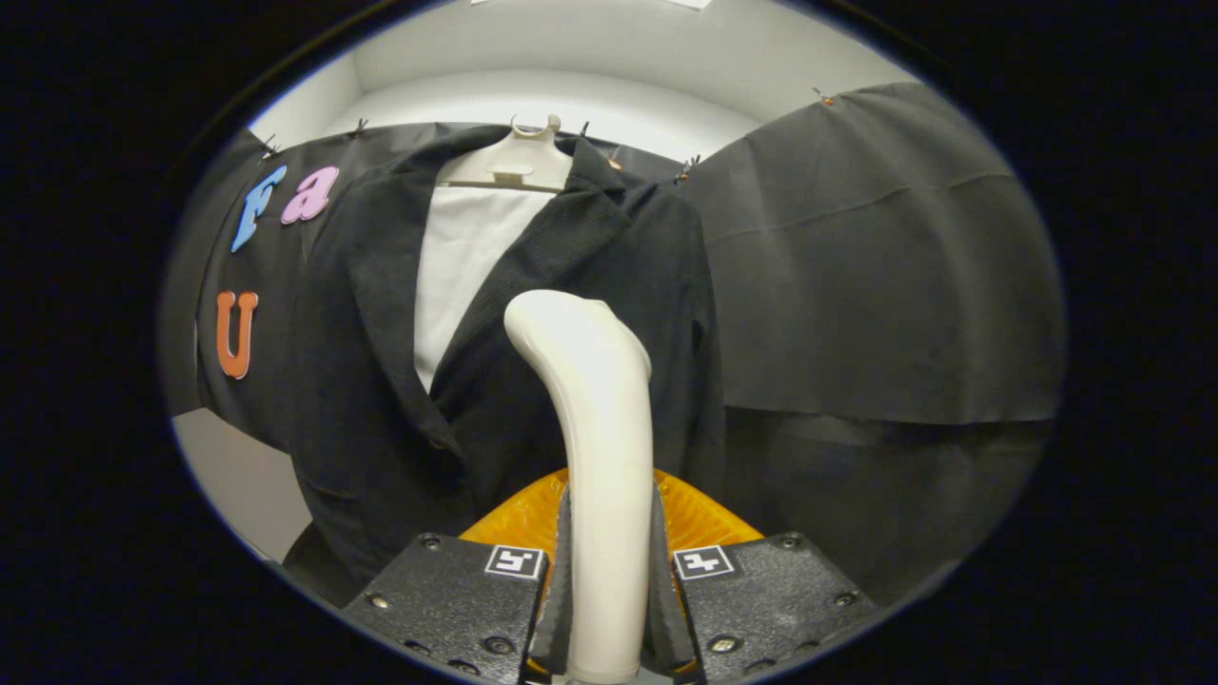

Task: Iron the clothes twice with a garment steamer, once on the left side and once on the right side.

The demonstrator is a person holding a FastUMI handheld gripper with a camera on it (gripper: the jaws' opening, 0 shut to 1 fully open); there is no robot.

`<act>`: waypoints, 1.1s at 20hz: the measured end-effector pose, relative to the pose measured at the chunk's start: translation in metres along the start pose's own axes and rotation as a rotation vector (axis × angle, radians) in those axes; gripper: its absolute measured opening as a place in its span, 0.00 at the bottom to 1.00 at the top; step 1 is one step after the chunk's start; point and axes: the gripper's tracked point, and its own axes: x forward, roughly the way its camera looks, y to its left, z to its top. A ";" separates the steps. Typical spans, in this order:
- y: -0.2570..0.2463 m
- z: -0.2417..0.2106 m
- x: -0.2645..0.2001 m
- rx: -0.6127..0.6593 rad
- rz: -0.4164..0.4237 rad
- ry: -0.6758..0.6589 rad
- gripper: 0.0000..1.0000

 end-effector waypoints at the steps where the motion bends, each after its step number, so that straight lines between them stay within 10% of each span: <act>1: 0.000 -0.005 -0.002 0.003 -0.005 0.013 0.37; 22: 0.005 -0.103 -0.021 0.005 -0.048 0.214 0.37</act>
